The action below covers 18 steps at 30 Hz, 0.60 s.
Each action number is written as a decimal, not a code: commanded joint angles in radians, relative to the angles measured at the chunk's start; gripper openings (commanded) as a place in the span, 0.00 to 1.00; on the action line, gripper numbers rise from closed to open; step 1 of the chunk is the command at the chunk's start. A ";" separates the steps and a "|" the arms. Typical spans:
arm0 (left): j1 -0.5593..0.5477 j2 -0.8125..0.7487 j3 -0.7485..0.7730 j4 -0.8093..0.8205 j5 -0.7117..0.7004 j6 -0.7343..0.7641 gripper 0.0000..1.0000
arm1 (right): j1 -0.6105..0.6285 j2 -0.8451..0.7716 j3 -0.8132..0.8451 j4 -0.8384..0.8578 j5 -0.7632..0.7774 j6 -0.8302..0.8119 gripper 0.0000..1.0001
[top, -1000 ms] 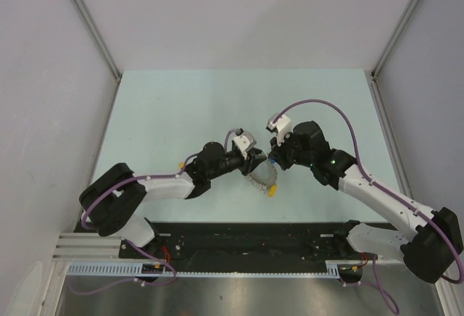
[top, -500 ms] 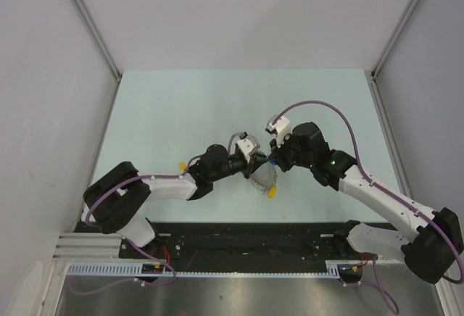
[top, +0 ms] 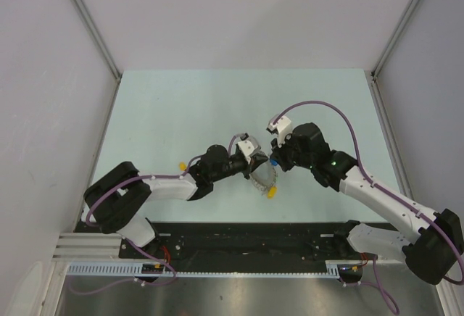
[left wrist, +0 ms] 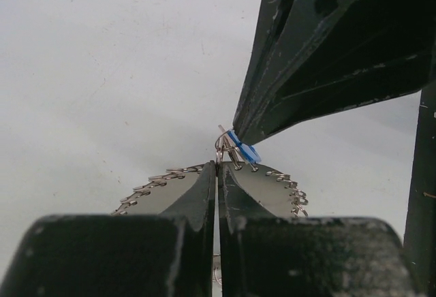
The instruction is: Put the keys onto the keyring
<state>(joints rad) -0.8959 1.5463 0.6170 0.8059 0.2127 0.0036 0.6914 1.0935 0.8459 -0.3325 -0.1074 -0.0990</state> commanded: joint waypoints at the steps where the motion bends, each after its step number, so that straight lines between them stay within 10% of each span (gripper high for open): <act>1: -0.008 -0.032 -0.019 0.107 -0.001 0.059 0.00 | -0.026 -0.035 0.051 -0.002 0.083 0.053 0.00; 18: -0.032 -0.077 -0.065 0.167 -0.027 0.105 0.00 | -0.090 0.016 0.065 -0.066 0.055 0.094 0.00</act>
<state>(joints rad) -0.9199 1.5223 0.5697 0.8852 0.2081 0.0731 0.6319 1.0920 0.8520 -0.3630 -0.0952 -0.0071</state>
